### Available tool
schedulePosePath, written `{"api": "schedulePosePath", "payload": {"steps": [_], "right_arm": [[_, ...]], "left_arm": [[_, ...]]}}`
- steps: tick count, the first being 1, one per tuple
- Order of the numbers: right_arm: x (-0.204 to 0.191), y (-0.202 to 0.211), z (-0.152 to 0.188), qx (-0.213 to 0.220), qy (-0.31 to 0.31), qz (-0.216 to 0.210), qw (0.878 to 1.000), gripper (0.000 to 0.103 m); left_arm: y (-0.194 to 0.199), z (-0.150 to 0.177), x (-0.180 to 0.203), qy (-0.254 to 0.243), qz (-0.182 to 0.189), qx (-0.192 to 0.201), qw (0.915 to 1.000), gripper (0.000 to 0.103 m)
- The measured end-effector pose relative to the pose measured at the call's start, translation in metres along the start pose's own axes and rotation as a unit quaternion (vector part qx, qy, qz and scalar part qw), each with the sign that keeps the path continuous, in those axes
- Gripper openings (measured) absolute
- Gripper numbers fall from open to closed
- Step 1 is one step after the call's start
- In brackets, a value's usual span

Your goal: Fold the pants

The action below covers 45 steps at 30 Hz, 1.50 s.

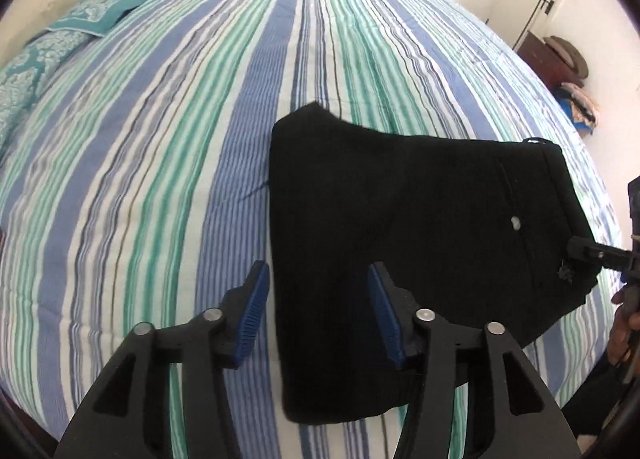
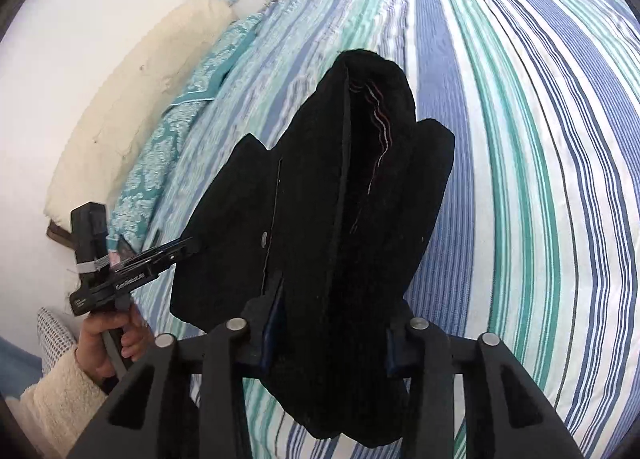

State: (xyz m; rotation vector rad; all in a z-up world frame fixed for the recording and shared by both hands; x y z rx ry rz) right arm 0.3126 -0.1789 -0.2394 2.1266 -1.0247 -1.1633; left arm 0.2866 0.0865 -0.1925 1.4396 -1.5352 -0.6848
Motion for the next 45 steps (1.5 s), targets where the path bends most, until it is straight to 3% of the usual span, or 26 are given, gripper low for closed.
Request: {"api": "schedulePosePath", "payload": {"steps": [1, 3, 4, 8, 12, 16, 19, 22, 24, 30, 34, 36, 40, 45], "right_arm": [[0.007, 0.0, 0.006, -0.005, -0.013, 0.014, 1.0, 0.075], [0.019, 0.016, 0.02, 0.009, -0.04, 0.022, 0.999, 0.1], [0.023, 0.03, 0.029, 0.021, -0.043, 0.032, 0.998, 0.103], [0.008, 0.09, 0.055, 0.05, 0.002, 0.118, 0.992, 0.103], [-0.032, 0.148, 0.062, 0.098, 0.057, 0.194, 0.974, 0.103], [-0.082, 0.19, 0.071, 0.14, 0.095, 0.239, 0.956, 0.103], [-0.12, 0.192, 0.071, 0.144, 0.101, 0.261, 0.949, 0.103], [-0.143, 0.195, 0.079, 0.135, 0.106, 0.272, 0.947, 0.103], [-0.155, 0.195, 0.086, 0.125, 0.108, 0.276, 0.947, 0.103], [-0.177, 0.198, 0.105, 0.114, 0.128, 0.297, 0.939, 0.103], [-0.192, 0.203, 0.111, 0.12, 0.139, 0.297, 0.937, 0.103], [-0.198, 0.204, 0.112, 0.122, 0.148, 0.3, 0.934, 0.103], [-0.207, 0.202, 0.111, 0.121, 0.16, 0.301, 0.932, 0.103], [-0.206, 0.198, 0.11, 0.119, 0.162, 0.303, 0.932, 0.103]], "left_arm": [[0.011, 0.008, -0.003, -0.008, -0.003, 0.013, 0.9999, 0.066], [0.036, 0.023, -0.002, -0.031, -0.02, 0.047, 0.9982, 0.068], [0.05, 0.031, 0.0, -0.041, -0.034, 0.067, 0.9963, 0.07], [0.103, 0.048, 0.015, -0.051, -0.071, 0.131, 0.9875, 0.072], [0.151, 0.05, 0.027, -0.025, -0.107, 0.172, 0.9789, 0.075], [0.183, 0.059, 0.033, -0.02, -0.146, 0.179, 0.9727, 0.076], [0.192, 0.072, 0.035, -0.002, -0.117, 0.143, 0.9828, 0.076], [0.191, 0.09, 0.037, 0.025, -0.069, 0.081, 0.994, 0.076], [0.194, 0.097, 0.038, 0.042, -0.056, 0.071, 0.995, 0.076], [0.225, 0.108, 0.045, 0.02, -0.101, 0.124, 0.9869, 0.076], [0.243, 0.107, 0.046, 0.005, -0.087, 0.152, 0.9844, 0.077], [0.245, 0.106, 0.047, -0.002, -0.098, 0.159, 0.9824, 0.084], [0.249, 0.109, 0.052, -0.015, -0.106, 0.161, 0.9812, 0.089], [0.247, 0.115, 0.058, -0.023, -0.106, 0.151, 0.9825, 0.089]]}}
Point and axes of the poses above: each gripper's, at about its wrist camera, not at the fingertips, and y roughly against the way its jaws point, x to its right, z to its underside, the point moved 5 cm from there along -y, roughly the way its jaws point, and after that the axes turned 12 degrees about y, right-handed, at the moved point
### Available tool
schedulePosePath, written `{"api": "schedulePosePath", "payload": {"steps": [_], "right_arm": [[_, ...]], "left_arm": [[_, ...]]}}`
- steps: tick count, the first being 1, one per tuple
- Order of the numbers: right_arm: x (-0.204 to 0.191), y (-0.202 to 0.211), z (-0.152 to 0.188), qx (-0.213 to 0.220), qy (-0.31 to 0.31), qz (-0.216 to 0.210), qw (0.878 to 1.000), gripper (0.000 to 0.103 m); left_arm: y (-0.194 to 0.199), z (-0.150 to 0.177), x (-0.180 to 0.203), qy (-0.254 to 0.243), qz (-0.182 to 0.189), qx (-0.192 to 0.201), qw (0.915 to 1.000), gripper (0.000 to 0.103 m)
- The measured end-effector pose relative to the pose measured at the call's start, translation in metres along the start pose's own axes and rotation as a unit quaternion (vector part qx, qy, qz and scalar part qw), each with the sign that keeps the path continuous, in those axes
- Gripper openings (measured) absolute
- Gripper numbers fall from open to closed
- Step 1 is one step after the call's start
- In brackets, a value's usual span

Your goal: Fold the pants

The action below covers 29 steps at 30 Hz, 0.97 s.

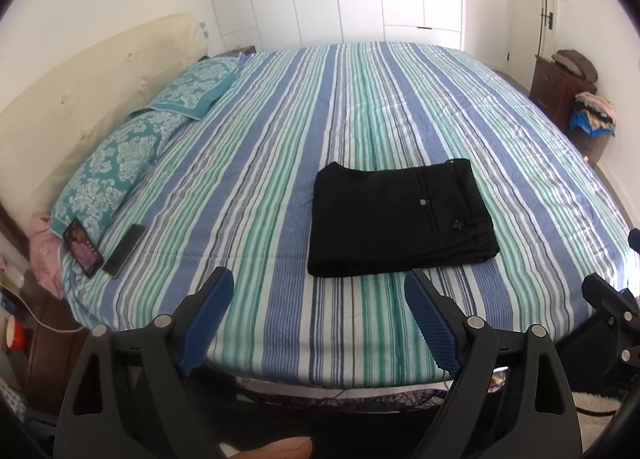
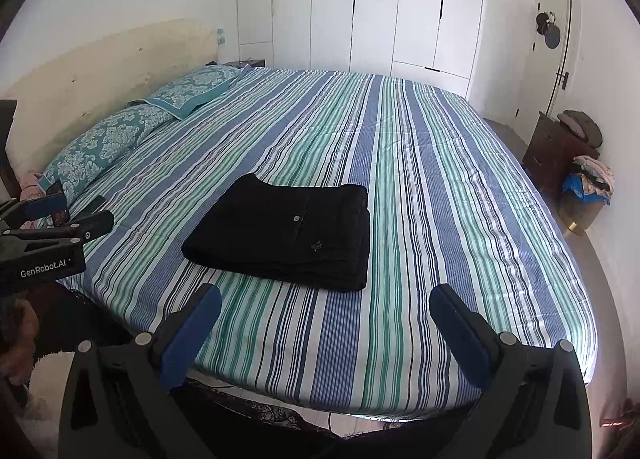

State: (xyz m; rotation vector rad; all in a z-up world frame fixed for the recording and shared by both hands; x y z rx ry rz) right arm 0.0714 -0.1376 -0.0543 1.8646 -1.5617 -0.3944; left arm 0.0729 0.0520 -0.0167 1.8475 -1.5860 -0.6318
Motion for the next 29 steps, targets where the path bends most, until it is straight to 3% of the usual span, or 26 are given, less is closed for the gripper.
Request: {"api": "schedulePosePath", "payload": {"steps": [21, 29], "right_arm": [[-0.01, -0.011, 0.001, -0.021, 0.016, -0.003, 1.0, 0.103], [-0.012, -0.013, 0.005, -0.024, 0.017, -0.006, 1.0, 0.103]], "left_arm": [[-0.004, 0.003, 0.003, -0.006, 0.003, 0.002, 1.0, 0.089], [-0.002, 0.007, 0.006, -0.009, 0.022, 0.001, 0.9997, 0.089]]}}
Point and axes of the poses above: each gripper's, at about its wrist camera, not at the fingertips, and y roughly against the way its jaws point, x to its right, z to its underside, the point moved 5 cm from there along -y, roughly the way its jaws point, and after that the axes turned 12 degrees about y, right-handed, at the moved point
